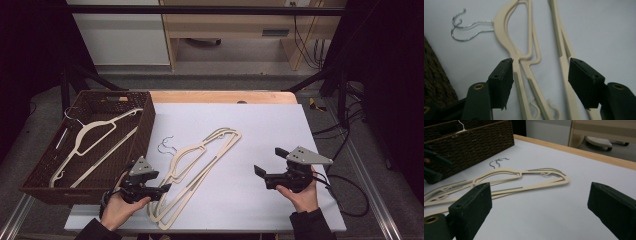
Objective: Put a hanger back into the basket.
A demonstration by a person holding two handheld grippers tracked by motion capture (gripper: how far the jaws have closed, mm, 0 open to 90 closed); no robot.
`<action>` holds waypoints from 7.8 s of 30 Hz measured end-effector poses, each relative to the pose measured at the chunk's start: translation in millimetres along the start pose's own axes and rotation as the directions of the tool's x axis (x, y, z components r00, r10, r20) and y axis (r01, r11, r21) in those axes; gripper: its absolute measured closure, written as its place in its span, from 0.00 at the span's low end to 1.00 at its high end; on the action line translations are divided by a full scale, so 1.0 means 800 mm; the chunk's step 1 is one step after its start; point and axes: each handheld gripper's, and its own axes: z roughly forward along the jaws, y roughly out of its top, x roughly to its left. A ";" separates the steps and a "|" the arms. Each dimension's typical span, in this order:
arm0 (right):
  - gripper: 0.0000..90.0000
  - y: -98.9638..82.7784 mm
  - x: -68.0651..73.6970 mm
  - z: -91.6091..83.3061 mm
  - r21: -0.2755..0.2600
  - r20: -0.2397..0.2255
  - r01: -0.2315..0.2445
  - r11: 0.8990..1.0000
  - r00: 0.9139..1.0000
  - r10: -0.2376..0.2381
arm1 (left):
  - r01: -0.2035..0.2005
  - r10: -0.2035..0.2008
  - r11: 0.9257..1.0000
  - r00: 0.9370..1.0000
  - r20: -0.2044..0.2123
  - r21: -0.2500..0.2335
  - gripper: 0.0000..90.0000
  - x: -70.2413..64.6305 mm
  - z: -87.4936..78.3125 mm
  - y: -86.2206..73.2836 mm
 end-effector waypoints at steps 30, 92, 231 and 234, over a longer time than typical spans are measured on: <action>0.06 -0.002 0.002 0.004 0.015 -0.004 0.008 1.000 1.000 -0.008 | 0.111 -0.097 0.982 0.991 -0.096 0.150 0.82 0.011 0.050 -0.016; 0.18 0.059 0.094 0.196 0.078 -0.182 0.001 0.997 0.983 0.013 | -0.025 0.017 0.999 0.972 -0.234 -0.030 0.88 -0.037 -0.021 0.005; 0.13 -0.005 -0.007 -0.019 -0.039 -0.060 -0.035 0.999 0.998 0.033 | -0.042 0.098 0.954 0.979 0.179 -0.296 0.96 0.001 -0.120 0.083; 0.13 -0.005 -0.008 -0.021 -0.040 -0.056 -0.029 0.999 0.998 0.026 | -0.043 0.102 0.953 0.978 0.183 -0.299 0.96 0.013 -0.126 0.087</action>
